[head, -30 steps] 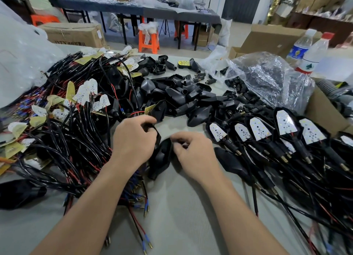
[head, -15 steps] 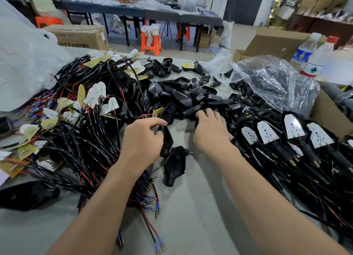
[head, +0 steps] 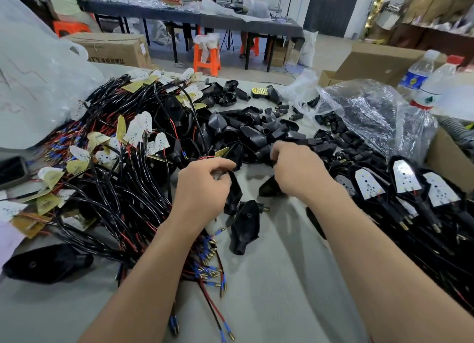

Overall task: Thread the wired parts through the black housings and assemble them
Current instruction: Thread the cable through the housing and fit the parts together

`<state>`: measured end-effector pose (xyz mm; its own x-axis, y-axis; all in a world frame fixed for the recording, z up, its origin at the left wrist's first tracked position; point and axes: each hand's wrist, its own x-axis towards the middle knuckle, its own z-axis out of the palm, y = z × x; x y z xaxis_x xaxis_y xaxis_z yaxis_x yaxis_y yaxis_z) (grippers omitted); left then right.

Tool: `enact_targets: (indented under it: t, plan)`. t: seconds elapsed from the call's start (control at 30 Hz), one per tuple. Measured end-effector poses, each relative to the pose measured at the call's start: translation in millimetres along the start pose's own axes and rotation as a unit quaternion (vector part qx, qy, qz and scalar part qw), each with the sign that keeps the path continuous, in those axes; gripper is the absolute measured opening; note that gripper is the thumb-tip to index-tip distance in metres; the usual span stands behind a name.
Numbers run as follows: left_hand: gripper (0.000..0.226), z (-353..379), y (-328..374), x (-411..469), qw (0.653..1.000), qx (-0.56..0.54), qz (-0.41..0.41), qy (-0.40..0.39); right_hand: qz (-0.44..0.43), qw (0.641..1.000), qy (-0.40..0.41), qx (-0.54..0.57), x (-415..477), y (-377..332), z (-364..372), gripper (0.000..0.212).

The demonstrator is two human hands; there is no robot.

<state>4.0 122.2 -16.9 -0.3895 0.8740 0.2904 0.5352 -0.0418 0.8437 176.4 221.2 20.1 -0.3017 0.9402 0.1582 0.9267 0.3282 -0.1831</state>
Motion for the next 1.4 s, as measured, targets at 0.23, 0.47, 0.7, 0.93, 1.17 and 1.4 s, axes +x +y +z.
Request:
enact_targets:
  t: [0.23,0.47,0.7,0.93,1.17,1.4]
  plan:
    - [0.032,2,-4,1,1.0,0.019,0.002,-0.015,-0.073,0.995,-0.062,-0.042,-14,-3,14,0.036]
    - [0.03,-3,3,5,0.975,-0.196,-0.059,-0.088,0.048,0.923,-0.007,0.382,-29,-22,7,0.016]
    - [0.039,-24,12,11,0.85,-0.457,-0.161,-0.209,0.107,0.727,-0.099,0.671,-37,-68,11,0.021]
    - [0.026,-55,-5,27,0.768,-0.588,-0.239,0.091,0.098,0.868,-0.138,0.468,-27,-114,31,0.029]
    - [0.028,-59,-10,28,0.777,-0.583,-0.224,0.076,0.0,0.993,-0.086,0.084,-22,-148,37,0.02]
    - [0.031,-63,-5,28,0.803,-0.548,-0.228,0.05,0.06,0.932,0.053,0.353,-17,-116,-2,0.032]
